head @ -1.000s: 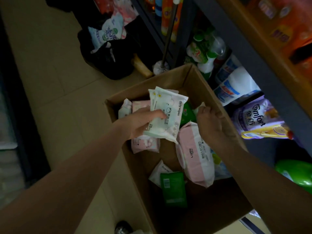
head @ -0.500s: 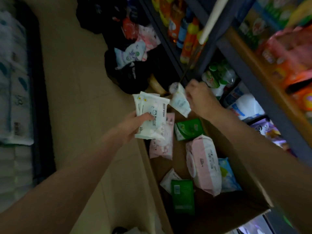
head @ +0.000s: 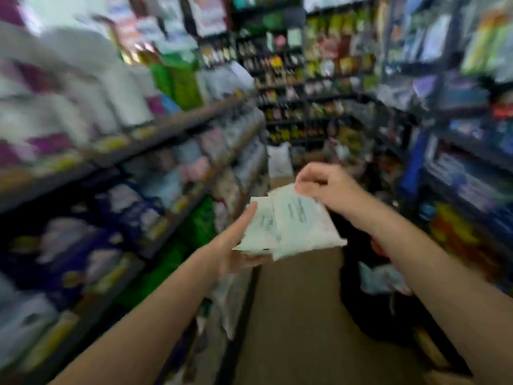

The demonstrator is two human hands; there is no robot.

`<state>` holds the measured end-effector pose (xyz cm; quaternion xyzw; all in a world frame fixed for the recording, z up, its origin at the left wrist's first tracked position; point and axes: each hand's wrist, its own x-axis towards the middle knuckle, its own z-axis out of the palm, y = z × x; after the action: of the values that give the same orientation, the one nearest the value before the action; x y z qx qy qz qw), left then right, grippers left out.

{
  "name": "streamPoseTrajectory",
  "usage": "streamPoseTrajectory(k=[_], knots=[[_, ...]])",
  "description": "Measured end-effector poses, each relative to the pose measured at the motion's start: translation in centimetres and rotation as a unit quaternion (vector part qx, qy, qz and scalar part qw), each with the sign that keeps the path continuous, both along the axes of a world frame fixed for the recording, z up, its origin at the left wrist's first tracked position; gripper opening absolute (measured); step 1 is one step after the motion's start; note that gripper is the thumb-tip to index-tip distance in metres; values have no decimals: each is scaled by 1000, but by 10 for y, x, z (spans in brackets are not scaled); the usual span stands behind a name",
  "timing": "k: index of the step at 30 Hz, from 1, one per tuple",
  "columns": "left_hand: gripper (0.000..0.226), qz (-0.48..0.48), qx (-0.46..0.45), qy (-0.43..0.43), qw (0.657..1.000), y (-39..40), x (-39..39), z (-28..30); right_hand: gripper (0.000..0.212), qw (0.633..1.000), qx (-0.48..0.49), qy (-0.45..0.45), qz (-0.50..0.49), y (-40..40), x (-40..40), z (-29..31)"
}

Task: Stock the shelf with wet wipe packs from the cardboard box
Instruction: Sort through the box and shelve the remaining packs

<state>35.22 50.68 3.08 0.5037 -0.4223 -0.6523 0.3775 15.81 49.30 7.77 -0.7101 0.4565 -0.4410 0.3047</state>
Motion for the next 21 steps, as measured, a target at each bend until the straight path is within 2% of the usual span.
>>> streamPoseTrajectory(k=[3, 6, 8, 10, 11, 12, 14, 15, 16, 18, 21], knots=[[46, 21, -58, 10, 998, 18, 61, 66, 10, 1000, -26, 3, -1, -20, 92, 45], [44, 110, -115, -13, 987, 26, 119, 110, 3, 994, -109, -20, -24, -27, 173, 97], [46, 184, -178, -15, 966, 26, 155, 138, 28, 989, -131, -64, 18, -30, 221, 128], [37, 257, -272, -41, 927, 30, 191, 165, 73, 983, -37, -116, 137, -28, 259, 153], [32, 292, -320, -71, 899, 34, 208, 179, 86, 968, 16, -127, 215, -31, 276, 162], [27, 319, -362, -117, 868, 39, 223, 194, 79, 948, 37, -126, 291, -33, 291, 170], [23, 343, -416, -234, 809, 46, 260, 216, 36, 900, 17, -124, 417, -41, 321, 182], [27, 340, -419, -285, 792, 49, 277, 224, 28, 882, 8, -127, 454, -47, 337, 188], [35, 328, -411, -338, 780, 51, 293, 230, 31, 870, -5, -121, 478, -50, 352, 194], [42, 306, -376, -422, 766, 51, 322, 238, 49, 868, -48, -85, 486, -61, 387, 203], [20, 329, -314, -457, 765, 43, 357, 240, 65, 887, -105, -16, 449, -81, 444, 199]])
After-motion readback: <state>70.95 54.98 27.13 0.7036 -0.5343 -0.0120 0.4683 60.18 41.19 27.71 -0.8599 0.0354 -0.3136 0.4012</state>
